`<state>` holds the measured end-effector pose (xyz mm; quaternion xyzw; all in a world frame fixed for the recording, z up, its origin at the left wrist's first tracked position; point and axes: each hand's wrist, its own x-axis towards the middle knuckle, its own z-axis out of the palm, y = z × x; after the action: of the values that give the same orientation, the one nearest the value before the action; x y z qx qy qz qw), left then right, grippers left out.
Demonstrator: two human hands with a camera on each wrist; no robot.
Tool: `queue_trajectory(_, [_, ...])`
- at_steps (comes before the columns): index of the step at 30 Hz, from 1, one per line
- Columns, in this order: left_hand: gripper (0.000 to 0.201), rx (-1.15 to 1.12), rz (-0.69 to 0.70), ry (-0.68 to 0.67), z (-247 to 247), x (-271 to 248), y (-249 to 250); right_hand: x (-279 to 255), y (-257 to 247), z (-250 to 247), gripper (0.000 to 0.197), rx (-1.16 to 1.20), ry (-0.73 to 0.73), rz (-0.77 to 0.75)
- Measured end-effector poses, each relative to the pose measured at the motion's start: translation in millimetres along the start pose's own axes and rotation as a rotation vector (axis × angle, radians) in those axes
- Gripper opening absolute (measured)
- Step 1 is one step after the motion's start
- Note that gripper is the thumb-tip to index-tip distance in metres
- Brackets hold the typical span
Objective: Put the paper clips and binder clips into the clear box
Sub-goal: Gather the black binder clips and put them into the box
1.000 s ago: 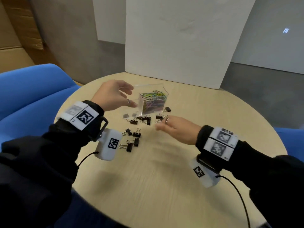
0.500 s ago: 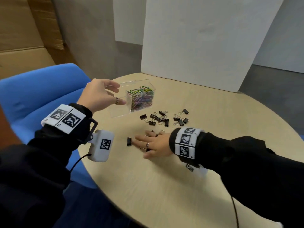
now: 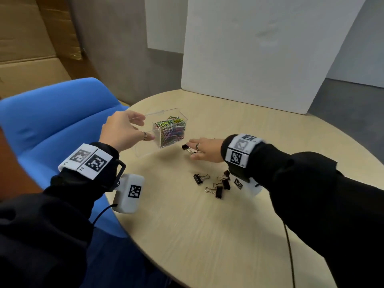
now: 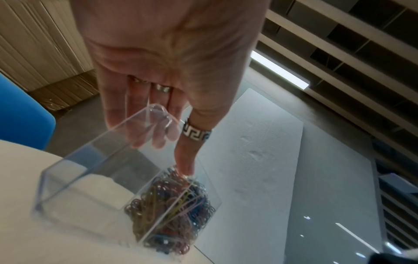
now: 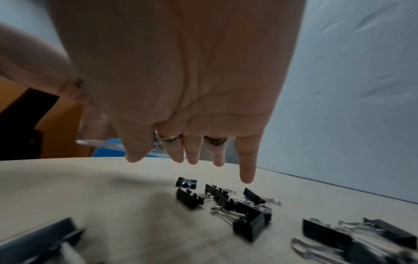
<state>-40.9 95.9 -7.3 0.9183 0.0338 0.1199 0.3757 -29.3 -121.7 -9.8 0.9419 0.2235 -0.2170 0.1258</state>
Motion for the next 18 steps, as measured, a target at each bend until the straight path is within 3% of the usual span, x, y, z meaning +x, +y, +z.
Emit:
queue_trajectory(5, [0.053,0.029,-0.041,0.011,6,4,-6,18,-5,10,0.060,-0.121,-0.043,0.015])
queue_trajectory(14, [0.055,-0.027,-0.026,-0.073,34,3,7,-37,25,52,0.056,0.005,-0.137,-0.085])
queue_trajectory(18, [0.056,-0.059,-0.027,-0.098,47,1,13,-44,39,38,0.049,0.256,0.050,-0.022])
